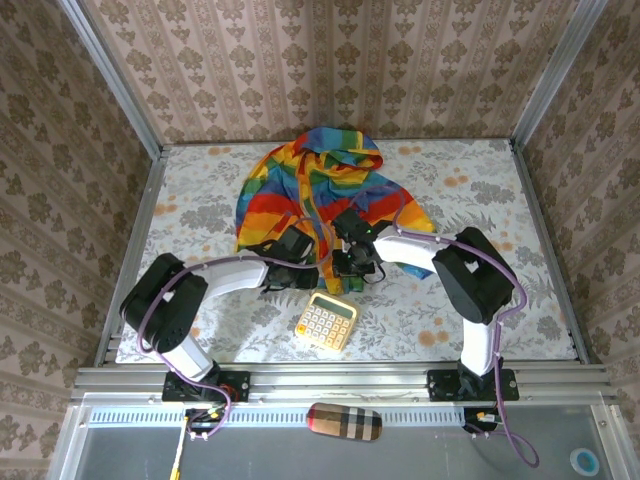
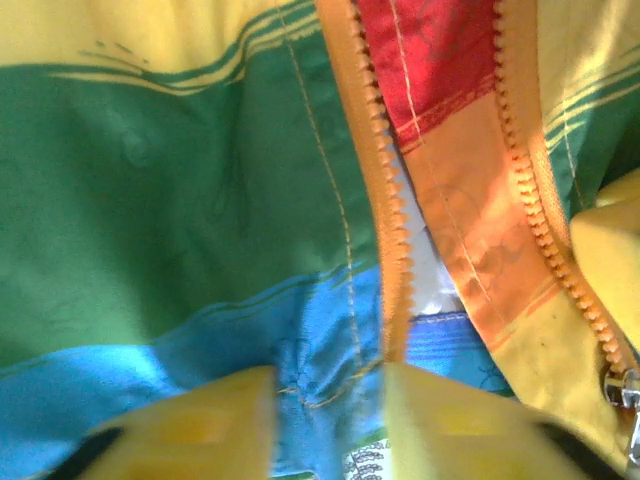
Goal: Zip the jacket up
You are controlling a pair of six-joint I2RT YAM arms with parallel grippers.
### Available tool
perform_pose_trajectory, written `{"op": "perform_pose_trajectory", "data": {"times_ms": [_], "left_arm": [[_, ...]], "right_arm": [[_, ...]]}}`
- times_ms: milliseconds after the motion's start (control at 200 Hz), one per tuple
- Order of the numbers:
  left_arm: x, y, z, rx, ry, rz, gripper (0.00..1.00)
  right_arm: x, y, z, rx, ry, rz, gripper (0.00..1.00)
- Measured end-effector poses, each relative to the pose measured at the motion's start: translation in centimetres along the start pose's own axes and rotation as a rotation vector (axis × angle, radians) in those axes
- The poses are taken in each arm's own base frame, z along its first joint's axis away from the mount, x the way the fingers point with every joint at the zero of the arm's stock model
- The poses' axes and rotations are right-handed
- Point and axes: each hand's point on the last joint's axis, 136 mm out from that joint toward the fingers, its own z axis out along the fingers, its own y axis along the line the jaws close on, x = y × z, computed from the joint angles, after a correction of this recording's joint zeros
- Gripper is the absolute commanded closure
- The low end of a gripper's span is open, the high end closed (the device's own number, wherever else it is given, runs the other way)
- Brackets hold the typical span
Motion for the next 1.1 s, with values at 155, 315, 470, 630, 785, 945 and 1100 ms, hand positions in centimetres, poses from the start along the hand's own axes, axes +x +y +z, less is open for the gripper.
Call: {"op": "perform_pose_trajectory", "data": {"times_ms": [155, 315, 470, 630, 785, 945, 1100], "left_arm": [[-0.3, -0.2, -0.8, 0.013, -0.028, 0.011, 1.00], [-1.2, -0.2, -2.9, 0.096, -0.082, -0.025, 1.00], [-2.0, -0.1, -4.1, 0.186, -0.099, -0.061, 1.00], [-2.1, 0.0, -4.4, 0.254, -0.081, -0.088, 0.89], [-1.8, 1.0, -4.2, 0.277, -0.076, -0.127, 0.85], [-0.9, 2.0, -3.8, 0.283, -0.053, -0.168, 0.97], [-1.1, 1.6, -4.0, 0.305, -0.064, -0.152, 0.73]], "right_arm": [[0.0, -0.4, 0.1, 0.021, -0.004, 0.003, 0.88], [-0.1, -0.6, 0.1, 0.031, -0.008, 0.007, 0.90], [-0.3, -0.5, 0.3, 0.027, -0.013, 0.006, 0.91], [-0.7, -0.3, 0.5, 0.025, -0.016, 0.005, 0.91], [-0.9, -0.3, 0.5, 0.036, -0.011, -0.001, 0.92], [-1.0, -0.6, 0.4, 0.054, -0.016, -0.004, 0.92], [-1.0, -0.7, 0.4, 0.060, -0.018, -0.005, 0.93]]}}
